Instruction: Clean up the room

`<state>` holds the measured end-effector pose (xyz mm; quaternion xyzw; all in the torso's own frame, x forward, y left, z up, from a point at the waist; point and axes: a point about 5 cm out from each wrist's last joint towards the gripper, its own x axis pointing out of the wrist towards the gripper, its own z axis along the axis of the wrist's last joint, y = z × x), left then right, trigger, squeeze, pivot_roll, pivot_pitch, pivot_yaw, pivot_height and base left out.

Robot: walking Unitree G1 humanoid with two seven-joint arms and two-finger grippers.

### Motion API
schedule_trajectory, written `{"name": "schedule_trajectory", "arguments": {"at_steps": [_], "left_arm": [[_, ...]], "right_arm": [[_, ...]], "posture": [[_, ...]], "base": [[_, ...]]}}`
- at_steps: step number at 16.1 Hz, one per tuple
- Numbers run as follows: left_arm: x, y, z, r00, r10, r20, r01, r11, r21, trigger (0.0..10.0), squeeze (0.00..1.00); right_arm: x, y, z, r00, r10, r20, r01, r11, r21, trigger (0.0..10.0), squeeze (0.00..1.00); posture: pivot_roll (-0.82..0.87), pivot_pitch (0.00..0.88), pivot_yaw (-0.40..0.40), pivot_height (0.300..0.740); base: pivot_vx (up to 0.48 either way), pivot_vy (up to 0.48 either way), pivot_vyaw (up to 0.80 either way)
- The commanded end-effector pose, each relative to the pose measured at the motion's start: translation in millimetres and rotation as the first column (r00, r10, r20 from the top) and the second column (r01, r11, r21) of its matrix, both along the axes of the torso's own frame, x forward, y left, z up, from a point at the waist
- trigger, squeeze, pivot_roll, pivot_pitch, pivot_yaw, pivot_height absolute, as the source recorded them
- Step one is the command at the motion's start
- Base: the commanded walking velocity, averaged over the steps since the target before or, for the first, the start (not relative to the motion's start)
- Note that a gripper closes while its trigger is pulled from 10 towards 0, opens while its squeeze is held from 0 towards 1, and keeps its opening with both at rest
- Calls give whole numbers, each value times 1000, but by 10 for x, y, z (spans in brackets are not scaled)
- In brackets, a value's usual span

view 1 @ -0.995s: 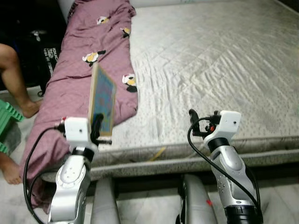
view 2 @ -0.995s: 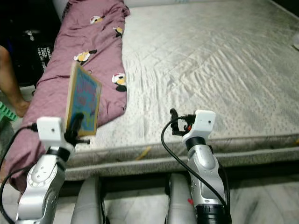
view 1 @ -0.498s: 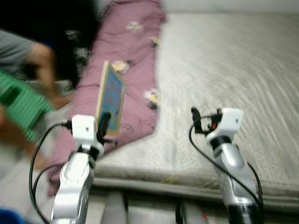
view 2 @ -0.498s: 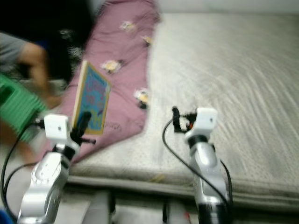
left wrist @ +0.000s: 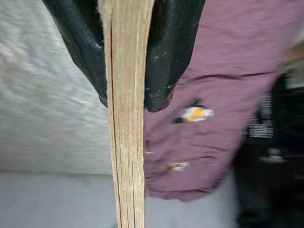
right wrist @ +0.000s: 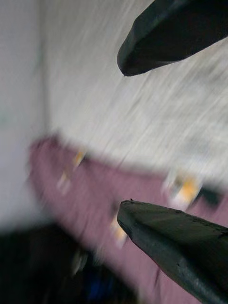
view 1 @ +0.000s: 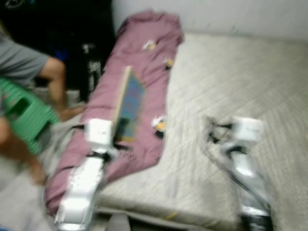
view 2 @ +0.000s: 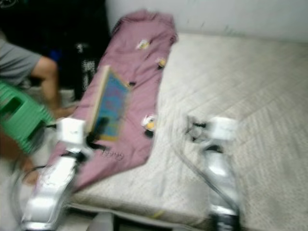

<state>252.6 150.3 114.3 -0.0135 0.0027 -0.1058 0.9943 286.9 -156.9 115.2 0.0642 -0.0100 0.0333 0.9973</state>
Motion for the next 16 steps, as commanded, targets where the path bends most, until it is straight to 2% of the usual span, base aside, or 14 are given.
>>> {"name": "schedule_trajectory", "arguments": {"at_steps": [1,5,7,9,10,12,13,14,16], "left_arm": [[-15,47,40,1000,20,24,-19,1000,-5,10000,0],[-14,52,5,999,43,10,-44,999,30,10000,0],[-17,44,-81,998,58,-40,-57,998,24,10000,0],[-8,0,-145,997,40,-59,-38,999,28,10000,0],[23,-37,-172,997,26,-68,-24,999,29,10000,0],[59,-57,-168,998,20,-62,-19,999,28,10000,0],[70,-60,-170,998,26,-65,-25,1000,16,10000,0],[86,-56,-199,997,45,-66,-43,999,21,10000,0],[129,-93,-209,999,22,-38,-19,997,69,10000,0]], "right_arm": [[-26,-85,-4,1000,-23,-1,23,1000,-16,10000,0],[-27,-100,-23,1000,-22,-6,22,999,-29,10000,0],[13,1,-41,999,33,-17,-34,999,-41,10000,0],[65,36,-57,998,61,-30,-62,997,-50,10000,0],[147,8,-53,997,66,-51,-71,993,-98,10000,0],[187,-38,-71,995,70,-77,-81,986,-145,10000,0],[183,-59,-89,993,70,-91,-84,984,-160,10000,0],[92,-39,-186,983,134,-126,-156,969,-192,10000,0],[46,-29,-269,982,138,-130,-163,964,-210,10000,0]], "posture": [[-4,0,46,740],[-9,0,57,740],[-36,0,83,740],[-57,0,102,740],[-63,0,105,740],[-69,0,104,740],[-70,0,105,740],[-63,0,99,740],[-29,0,80,740]], "base": [[0,0,0],[0,0,0],[0,0,0],[0,0,0],[0,0,0],[0,0,0],[0,0,0],[0,0,0],[0,0,0]]}}
